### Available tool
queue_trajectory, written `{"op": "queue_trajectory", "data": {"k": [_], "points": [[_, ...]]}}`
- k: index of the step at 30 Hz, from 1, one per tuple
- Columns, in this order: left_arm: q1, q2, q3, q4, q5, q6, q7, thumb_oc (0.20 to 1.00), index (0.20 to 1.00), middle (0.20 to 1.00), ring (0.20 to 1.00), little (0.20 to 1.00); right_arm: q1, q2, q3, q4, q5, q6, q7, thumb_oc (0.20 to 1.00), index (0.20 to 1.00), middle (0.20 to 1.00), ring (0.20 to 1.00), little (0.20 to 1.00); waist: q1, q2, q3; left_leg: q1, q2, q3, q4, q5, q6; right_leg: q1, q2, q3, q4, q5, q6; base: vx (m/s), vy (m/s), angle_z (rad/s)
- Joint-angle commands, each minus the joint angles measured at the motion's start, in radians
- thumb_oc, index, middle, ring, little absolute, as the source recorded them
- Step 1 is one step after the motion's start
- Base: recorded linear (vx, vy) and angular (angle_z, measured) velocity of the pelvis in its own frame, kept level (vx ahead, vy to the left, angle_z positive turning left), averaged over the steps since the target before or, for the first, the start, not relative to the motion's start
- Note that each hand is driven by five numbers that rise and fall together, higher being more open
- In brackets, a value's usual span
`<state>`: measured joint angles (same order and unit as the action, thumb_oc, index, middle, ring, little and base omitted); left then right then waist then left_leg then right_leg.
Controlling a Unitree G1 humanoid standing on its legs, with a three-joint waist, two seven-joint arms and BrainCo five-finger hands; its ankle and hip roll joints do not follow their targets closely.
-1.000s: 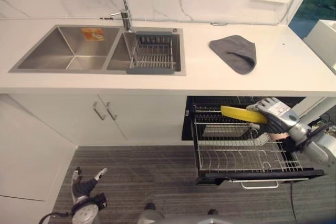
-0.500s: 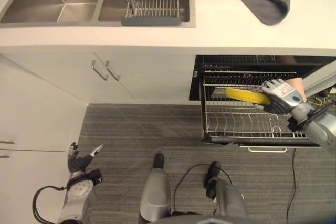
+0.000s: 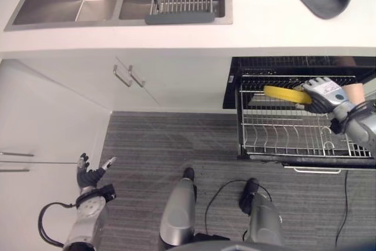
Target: Place the dishes in the dishwasher.
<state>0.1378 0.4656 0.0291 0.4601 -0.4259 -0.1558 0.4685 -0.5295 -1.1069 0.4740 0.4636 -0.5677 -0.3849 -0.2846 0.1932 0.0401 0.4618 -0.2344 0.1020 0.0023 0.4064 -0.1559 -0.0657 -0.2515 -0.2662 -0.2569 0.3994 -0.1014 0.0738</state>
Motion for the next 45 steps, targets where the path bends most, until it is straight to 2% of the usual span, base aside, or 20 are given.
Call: {"op": "queue_trajectory", "data": {"k": [1, 10, 15, 20, 22, 28, 30, 32, 39, 45], "points": [[0.051, 0.069, -0.022, -0.049, -0.041, -0.027, 0.028, 1.0, 1.0, 1.0, 1.0, 1.0, -0.092, 0.005, -0.004, -0.008, 0.097, 0.017, -0.057, 0.2, 0.2, 0.2, 0.2, 0.2, 0.019, -0.022, -0.039, -0.085, 0.049, -0.069, 0.1, 0.087, -0.027, 0.1, -0.031, 0.02, -0.002, 0.02, 0.01, -0.1, 0.076, 0.05], [0.02, 0.087, -0.047, -0.054, -0.083, -0.037, 0.037, 1.0, 1.0, 1.0, 1.0, 1.0, -0.295, 0.0, 0.161, 0.138, 0.076, 0.031, -0.029, 0.2, 0.2, 0.2, 0.2, 0.2, 0.034, 0.008, 0.009, -0.153, 0.035, -0.065, 0.138, 0.074, -0.014, -0.004, -0.052, 0.041, 0.069, 0.02, 0.017, -0.1, 0.04, 0.0], [-0.021, 0.115, -0.05, -0.06, -0.104, -0.044, 0.039, 1.0, 1.0, 1.0, 1.0, 1.0, -0.388, 0.037, 0.242, 0.277, 0.039, 0.03, -0.06, 0.2, 0.2, 0.2, 0.2, 0.2, 0.048, 0.005, 0.032, -0.181, 0.034, -0.059, 0.133, 0.069, -0.007, -0.05, -0.066, 0.038, 0.081, 0.036, 0.029, -0.1, -0.029, 0.03], [-0.038, 0.131, -0.058, -0.064, -0.123, -0.044, 0.04, 1.0, 1.0, 1.0, 1.0, 1.0, -0.477, 0.06, 0.283, 0.391, 0.047, 0.071, -0.078, 0.2, 0.2, 0.2, 0.2, 0.2, 0.06, 0.009, 0.044, -0.212, 0.026, -0.059, 0.129, 0.07, 0.003, -0.097, -0.07, 0.039, 0.098, 0.039, 0.03, -0.06, -0.02, 0.01], [-0.035, 0.132, -0.06, -0.074, -0.116, -0.047, 0.033, 1.0, 1.0, 1.0, 1.0, 1.0, -0.502, 0.048, 0.278, 0.407, 0.077, 0.103, -0.086, 0.2, 0.2, 0.2, 0.2, 0.2, 0.063, 0.013, 0.048, -0.226, 0.019, -0.059, 0.128, 0.071, 0.006, -0.118, -0.077, 0.039, 0.105, 0.04, 0.032, -0.04, 0.004, 0.03], [-0.021, 0.164, -0.045, -0.104, -0.134, -0.046, 0.018, 1.0, 1.0, 1.0, 1.0, 1.0, -0.569, 0.014, 0.293, 0.454, 0.032, 0.17, -0.079, 0.2, 0.2, 0.2, 0.2, 0.2, 0.07, 0.012, 0.058, -0.293, 0.005, -0.063, 0.143, 0.068, 0.019, -0.211, -0.09, 0.053, 0.152, 0.043, 0.039, -0.05, -0.01, 0.07], [-0.018, 0.17, -0.043, -0.111, -0.14, -0.047, 0.017, 1.0, 1.0, 1.0, 1.0, 1.0, -0.586, 0.005, 0.3, 0.474, 0.042, 0.213, -0.082, 0.2, 0.2, 0.2, 0.2, 0.2, 0.071, 0.009, 0.058, -0.311, 0.006, -0.062, 0.141, 0.07, 0.022, -0.236, -0.089, 0.058, 0.154, 0.048, 0.041, -0.03, -0.003, 0.03], [-0.02, 0.177, -0.042, -0.12, -0.143, -0.048, 0.014, 1.0, 1.0, 1.0, 1.0, 1.0, -0.6, 0.016, 0.296, 0.518, 0.031, 0.23, -0.065, 0.2, 0.2, 0.2, 0.2, 0.2, 0.074, 0.009, 0.058, -0.327, 0.011, -0.061, 0.134, 0.075, 0.024, -0.253, -0.086, 0.055, 0.149, 0.054, 0.04, -0.04, -0.025, -0.01], [-0.032, 0.18, -0.048, -0.113, -0.156, -0.063, 0.002, 1.0, 1.0, 1.0, 1.0, 1.0, -0.627, 0.041, 0.37, 0.557, -0.078, 0.185, 0.023, 0.2, 0.2, 0.2, 0.2, 0.2, 0.083, 0.015, 0.058, -0.357, -0.001, -0.062, 0.142, 0.071, 0.028, -0.283, -0.089, 0.05, 0.155, 0.053, 0.037, 0.0, -0.002, 0.0], [-0.05, 0.192, -0.048, -0.121, -0.157, -0.055, -0.014, 1.0, 1.0, 1.0, 1.0, 1.0, -0.613, 0.092, 0.379, 0.616, -0.001, 0.253, 0.175, 0.2, 0.2, 0.2, 0.2, 0.2, 0.093, 0.017, 0.058, -0.365, -0.001, -0.06, 0.125, 0.08, 0.027, -0.291, -0.094, 0.041, 0.14, 0.062, 0.039, -0.01, -0.01, 0.0]]}}
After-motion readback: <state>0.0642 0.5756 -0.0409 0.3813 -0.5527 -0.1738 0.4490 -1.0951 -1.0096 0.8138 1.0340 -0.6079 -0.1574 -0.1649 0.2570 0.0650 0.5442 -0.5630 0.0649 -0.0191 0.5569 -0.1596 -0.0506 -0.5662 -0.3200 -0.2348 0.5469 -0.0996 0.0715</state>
